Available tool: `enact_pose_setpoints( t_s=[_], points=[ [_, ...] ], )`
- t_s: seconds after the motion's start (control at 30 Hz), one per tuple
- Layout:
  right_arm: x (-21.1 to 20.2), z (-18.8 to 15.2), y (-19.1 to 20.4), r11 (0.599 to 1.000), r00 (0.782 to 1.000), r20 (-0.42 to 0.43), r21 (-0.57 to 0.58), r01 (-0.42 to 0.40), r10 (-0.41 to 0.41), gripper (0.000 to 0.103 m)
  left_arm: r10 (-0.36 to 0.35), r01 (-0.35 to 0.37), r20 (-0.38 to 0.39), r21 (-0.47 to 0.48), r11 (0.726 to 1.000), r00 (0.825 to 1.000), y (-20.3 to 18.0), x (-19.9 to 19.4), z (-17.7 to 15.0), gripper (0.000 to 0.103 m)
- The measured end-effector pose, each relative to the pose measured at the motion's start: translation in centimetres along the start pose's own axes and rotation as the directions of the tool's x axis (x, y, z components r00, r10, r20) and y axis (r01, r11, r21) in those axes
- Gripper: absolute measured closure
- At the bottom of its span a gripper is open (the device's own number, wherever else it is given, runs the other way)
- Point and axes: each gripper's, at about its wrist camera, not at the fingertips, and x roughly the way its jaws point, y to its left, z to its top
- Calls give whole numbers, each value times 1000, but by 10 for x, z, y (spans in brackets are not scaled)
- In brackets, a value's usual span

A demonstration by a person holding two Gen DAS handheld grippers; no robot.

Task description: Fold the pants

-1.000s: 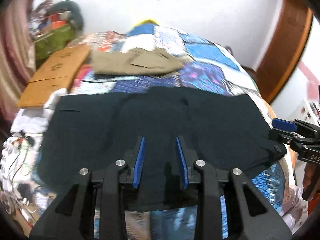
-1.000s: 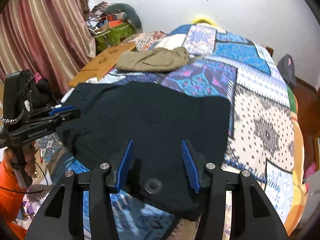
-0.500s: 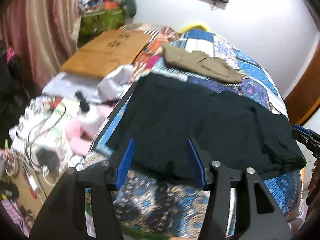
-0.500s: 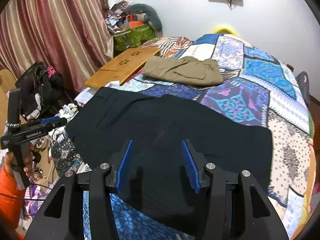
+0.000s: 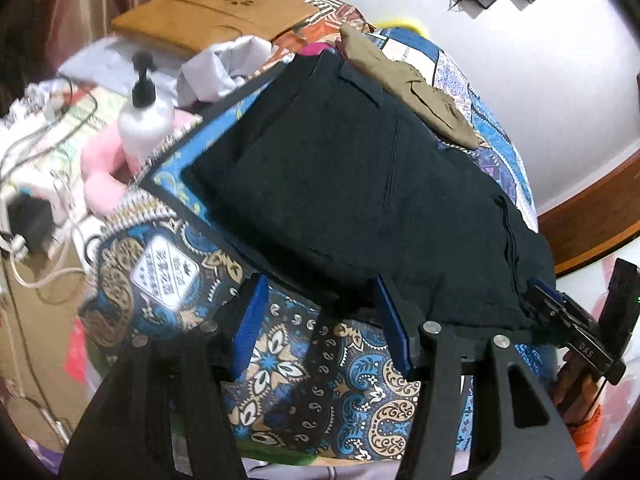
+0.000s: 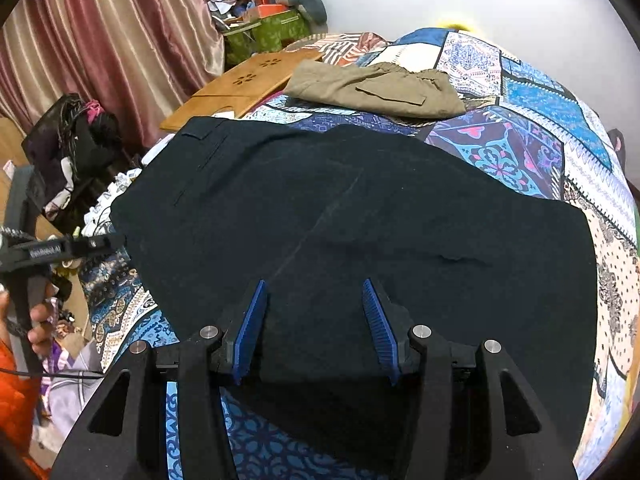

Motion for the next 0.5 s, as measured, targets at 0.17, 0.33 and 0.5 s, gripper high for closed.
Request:
enact_pose_setpoints(
  t_s=[0.17, 0.33, 0.5],
  points=[
    [1, 0, -1, 1000, 1000, 6, 8, -15, 15, 56, -3, 3, 14, -8, 1000, 1000, -2, 5, 7, 48],
    [1, 0, -4, 999, 999, 6, 20, -38, 38, 56, 2, -2, 12, -6, 1000, 1000, -5, 15, 19, 48],
    [2, 0, -4, 999, 999, 5, 16, -41, 41, 56, -18, 19, 18, -39, 999, 1000, 0, 21, 29, 48]
  ],
)
